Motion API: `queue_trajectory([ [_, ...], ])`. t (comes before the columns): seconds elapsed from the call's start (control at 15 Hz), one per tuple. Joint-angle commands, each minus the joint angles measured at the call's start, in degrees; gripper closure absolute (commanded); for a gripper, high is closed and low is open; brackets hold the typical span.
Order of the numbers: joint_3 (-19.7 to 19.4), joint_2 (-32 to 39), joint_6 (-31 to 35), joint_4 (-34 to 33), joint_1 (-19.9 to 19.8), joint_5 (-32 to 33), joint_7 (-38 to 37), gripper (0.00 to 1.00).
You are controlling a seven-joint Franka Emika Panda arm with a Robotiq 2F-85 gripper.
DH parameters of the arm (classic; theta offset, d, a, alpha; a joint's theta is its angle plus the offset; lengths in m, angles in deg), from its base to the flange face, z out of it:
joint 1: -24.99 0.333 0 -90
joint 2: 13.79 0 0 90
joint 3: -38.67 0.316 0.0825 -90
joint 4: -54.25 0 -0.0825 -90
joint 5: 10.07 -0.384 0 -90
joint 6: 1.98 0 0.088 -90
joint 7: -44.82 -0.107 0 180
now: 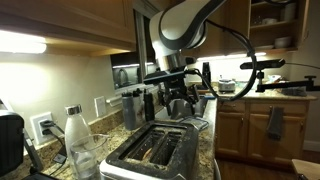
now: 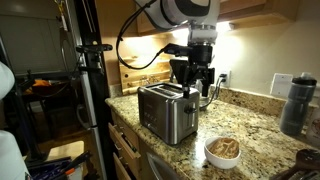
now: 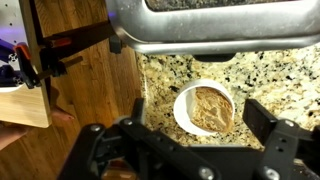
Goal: Place one slice of bread in each of the two slots on the toaster
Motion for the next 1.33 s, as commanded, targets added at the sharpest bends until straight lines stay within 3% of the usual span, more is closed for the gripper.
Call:
queue_trajectory([
  [0.0, -1.26, 2.01, -0.15, -1.41, 0.95, 2.50, -3.16, 0.00],
  [1.27, -6.32, 12.23, 2.63, -5.85, 0.85, 2.25, -5.55, 0.00],
])
